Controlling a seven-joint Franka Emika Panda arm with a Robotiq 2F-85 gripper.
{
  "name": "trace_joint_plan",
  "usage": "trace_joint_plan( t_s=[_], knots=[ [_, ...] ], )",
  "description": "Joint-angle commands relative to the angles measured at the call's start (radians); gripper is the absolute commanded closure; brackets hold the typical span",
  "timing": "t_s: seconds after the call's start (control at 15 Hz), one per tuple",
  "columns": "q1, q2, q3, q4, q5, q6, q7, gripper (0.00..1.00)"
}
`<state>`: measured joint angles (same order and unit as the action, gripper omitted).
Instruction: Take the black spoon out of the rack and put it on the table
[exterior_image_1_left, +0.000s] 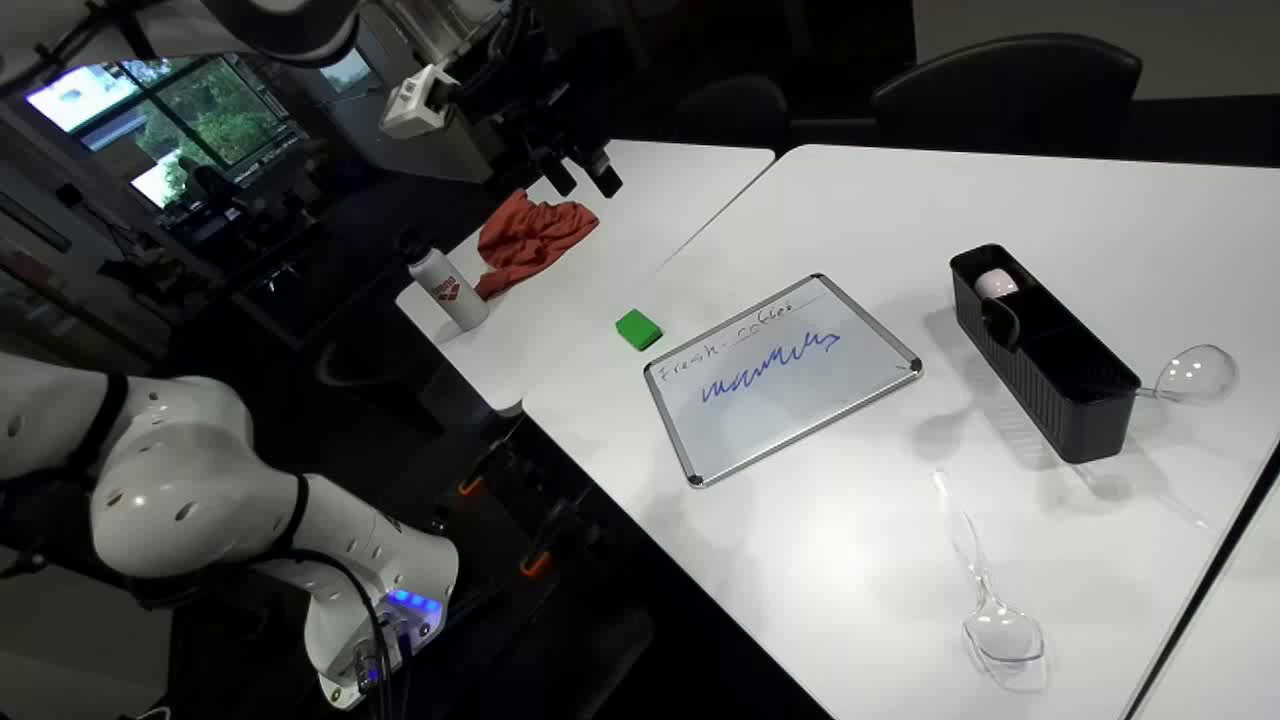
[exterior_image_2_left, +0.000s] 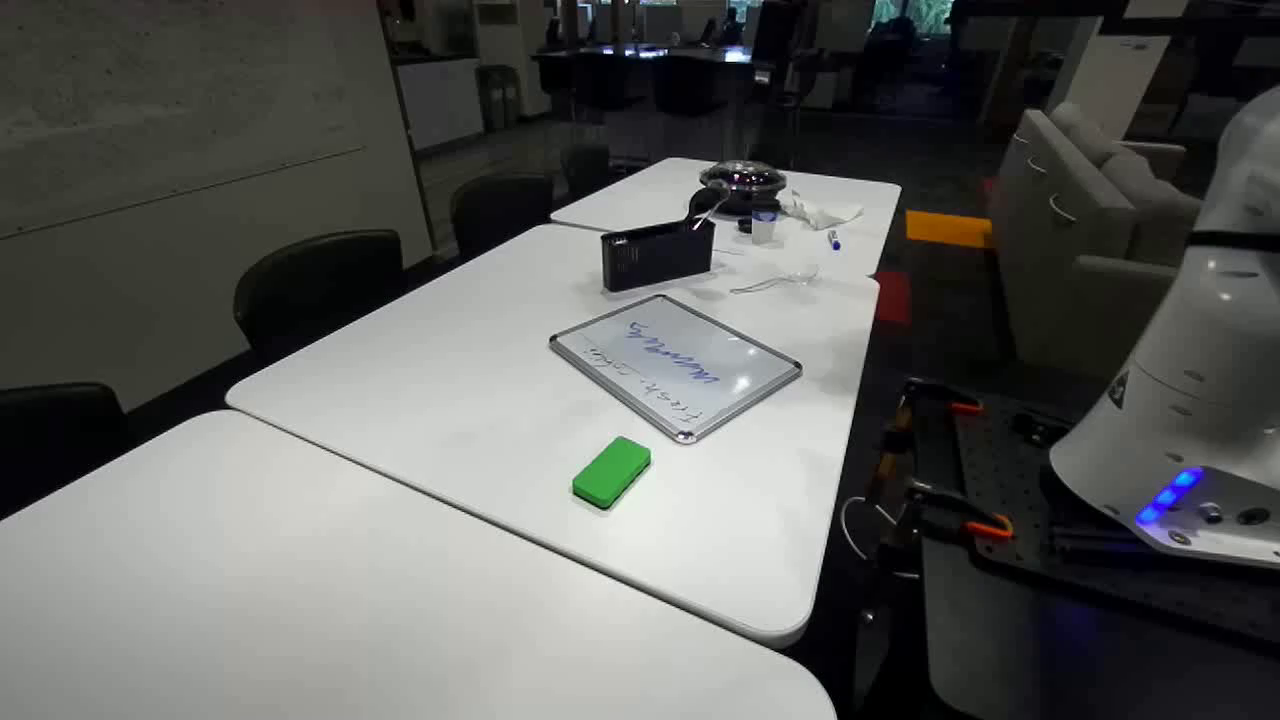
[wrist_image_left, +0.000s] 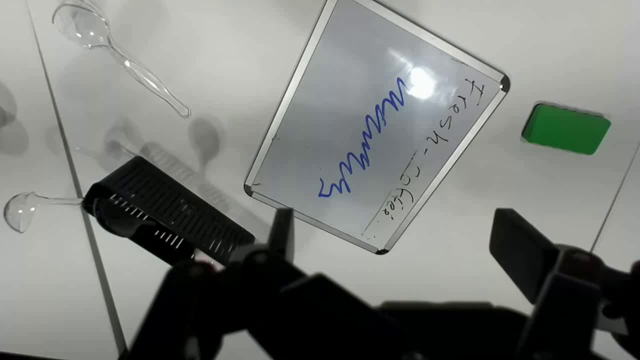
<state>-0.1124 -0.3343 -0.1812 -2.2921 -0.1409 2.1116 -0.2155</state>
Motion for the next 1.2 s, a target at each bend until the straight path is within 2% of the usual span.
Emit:
trace_joint_plan(
  t_s=[0.0,0.47,0.8,1.13],
  knots=[
    [-0.006,0.001,0.005,0.002,0.003,-0.003,-0.002,0.0],
    [-0.011,0.02,0.005,0.014,-0.007,0.019,0.011,0.0],
    [-0.052,0.156,-0.002,0.098,-0.024,0.127,0.107,0.0],
    [-0.098,0.352,-0.004,0.229,-0.108,0.232,0.304,0.0]
  ],
)
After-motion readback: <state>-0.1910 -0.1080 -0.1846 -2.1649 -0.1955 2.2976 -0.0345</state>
